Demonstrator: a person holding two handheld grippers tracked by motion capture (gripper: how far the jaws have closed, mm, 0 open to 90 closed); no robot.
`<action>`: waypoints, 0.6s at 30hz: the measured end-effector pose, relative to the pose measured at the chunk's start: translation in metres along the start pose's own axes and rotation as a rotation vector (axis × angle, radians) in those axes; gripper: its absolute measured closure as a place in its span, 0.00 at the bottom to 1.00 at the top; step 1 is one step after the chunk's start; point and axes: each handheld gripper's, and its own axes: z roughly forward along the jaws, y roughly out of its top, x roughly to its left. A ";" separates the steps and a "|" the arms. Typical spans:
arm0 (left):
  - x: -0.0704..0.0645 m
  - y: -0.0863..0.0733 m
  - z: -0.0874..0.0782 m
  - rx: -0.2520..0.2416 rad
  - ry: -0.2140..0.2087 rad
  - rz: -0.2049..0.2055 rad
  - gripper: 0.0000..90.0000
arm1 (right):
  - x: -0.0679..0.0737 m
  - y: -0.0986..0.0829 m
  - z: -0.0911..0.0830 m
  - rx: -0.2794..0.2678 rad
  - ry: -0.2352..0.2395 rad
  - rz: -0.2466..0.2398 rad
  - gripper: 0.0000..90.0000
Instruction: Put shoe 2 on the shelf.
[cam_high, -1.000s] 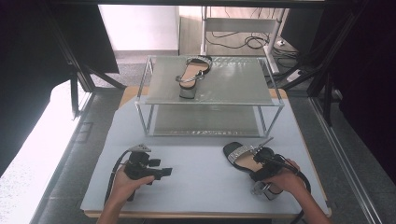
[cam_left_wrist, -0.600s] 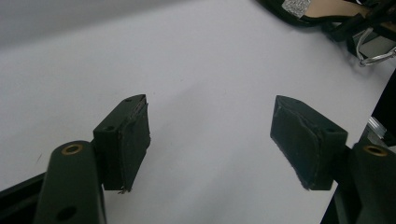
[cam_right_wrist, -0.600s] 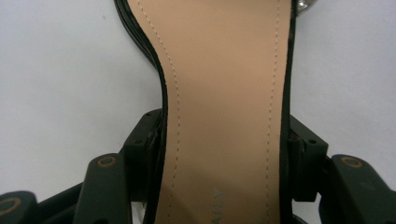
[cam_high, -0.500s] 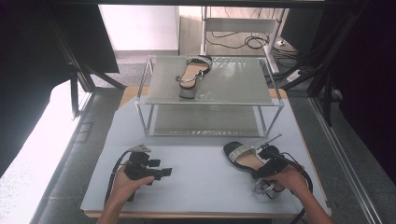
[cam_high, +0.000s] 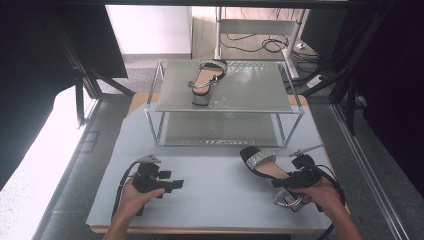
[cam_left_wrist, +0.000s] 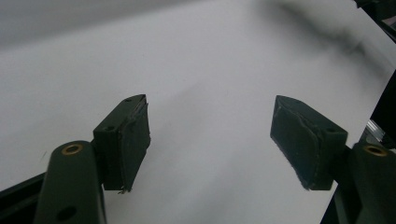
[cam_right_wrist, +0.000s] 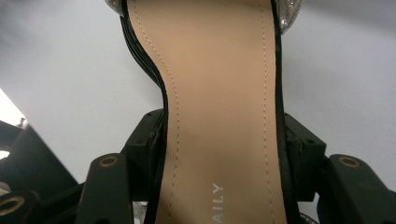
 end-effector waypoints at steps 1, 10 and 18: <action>0.000 0.000 0.000 -0.001 0.000 0.001 0.32 | 0.001 0.000 -0.003 -0.016 0.006 0.003 0.46; 0.000 -0.001 0.000 0.002 0.000 -0.004 0.32 | 0.017 0.003 -0.028 -0.107 0.035 -0.037 0.46; 0.001 -0.001 0.000 0.004 -0.001 -0.006 0.32 | 0.031 0.012 -0.047 -0.163 0.062 -0.059 0.46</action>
